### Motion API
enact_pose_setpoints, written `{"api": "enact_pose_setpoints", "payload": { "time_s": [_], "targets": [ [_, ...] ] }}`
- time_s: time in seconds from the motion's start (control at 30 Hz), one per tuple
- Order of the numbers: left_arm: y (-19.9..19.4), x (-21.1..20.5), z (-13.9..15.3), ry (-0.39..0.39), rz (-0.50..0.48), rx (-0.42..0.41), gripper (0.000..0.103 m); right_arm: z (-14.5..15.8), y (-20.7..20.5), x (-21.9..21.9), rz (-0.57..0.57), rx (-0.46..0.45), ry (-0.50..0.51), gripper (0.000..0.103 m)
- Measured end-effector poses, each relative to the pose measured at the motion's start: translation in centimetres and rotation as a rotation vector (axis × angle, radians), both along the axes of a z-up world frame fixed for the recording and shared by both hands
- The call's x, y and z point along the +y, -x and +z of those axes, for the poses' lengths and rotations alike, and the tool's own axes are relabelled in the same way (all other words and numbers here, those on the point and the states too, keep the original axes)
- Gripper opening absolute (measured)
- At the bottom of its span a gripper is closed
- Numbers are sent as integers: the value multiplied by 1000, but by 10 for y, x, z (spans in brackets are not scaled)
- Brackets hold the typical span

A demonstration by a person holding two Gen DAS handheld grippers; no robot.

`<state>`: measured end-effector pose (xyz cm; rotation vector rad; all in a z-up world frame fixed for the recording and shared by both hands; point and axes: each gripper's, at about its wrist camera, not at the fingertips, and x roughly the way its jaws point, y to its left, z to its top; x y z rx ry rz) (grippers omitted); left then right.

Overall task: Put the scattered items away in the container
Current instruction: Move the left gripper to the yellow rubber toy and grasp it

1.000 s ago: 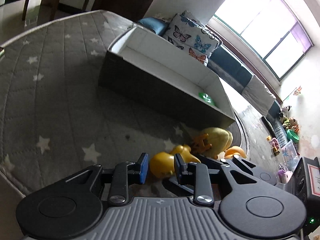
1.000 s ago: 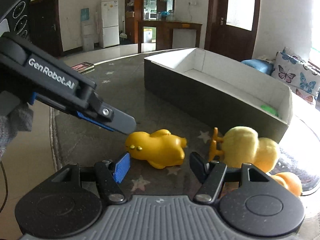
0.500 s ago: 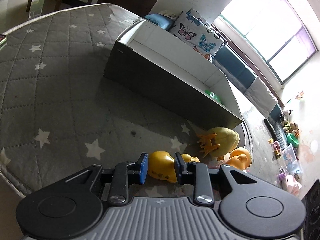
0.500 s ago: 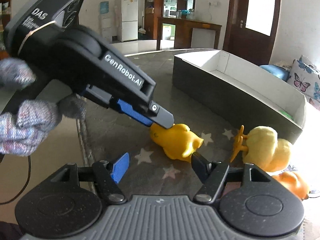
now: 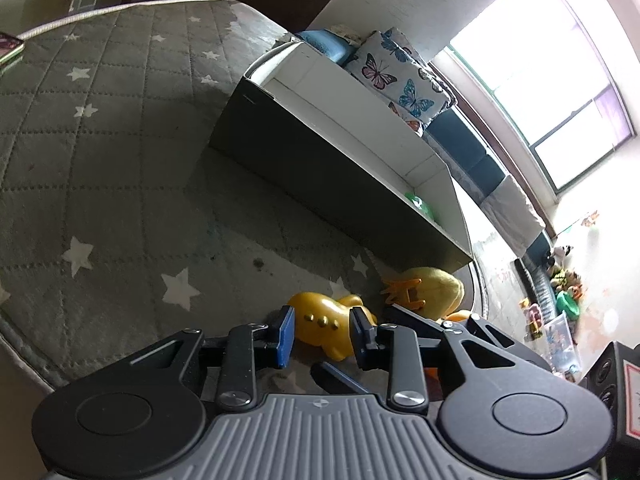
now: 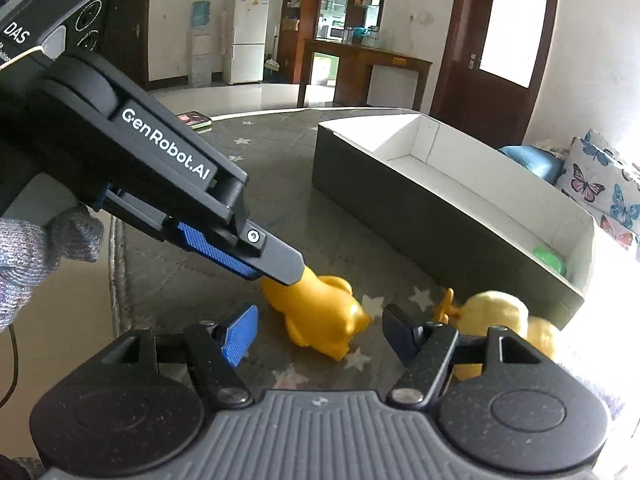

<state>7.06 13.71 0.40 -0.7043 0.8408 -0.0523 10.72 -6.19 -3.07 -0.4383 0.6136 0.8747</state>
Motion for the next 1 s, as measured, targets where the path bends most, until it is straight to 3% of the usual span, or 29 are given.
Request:
{"api": "enact_pose_setpoints", "payload": {
  "time_s": [0.2,0.43,1.0],
  "targets": [
    [-4,2,-4,17,25,22,33,-8,-4,7,8,-6,21,65],
    [-8,7,-7,49,72,36,34,-11,-5,7,-10,-16,41,49],
    [-20,11,-9,57,95,47,36,-15,-9,14,-3,11,27,50]
  ]
}}
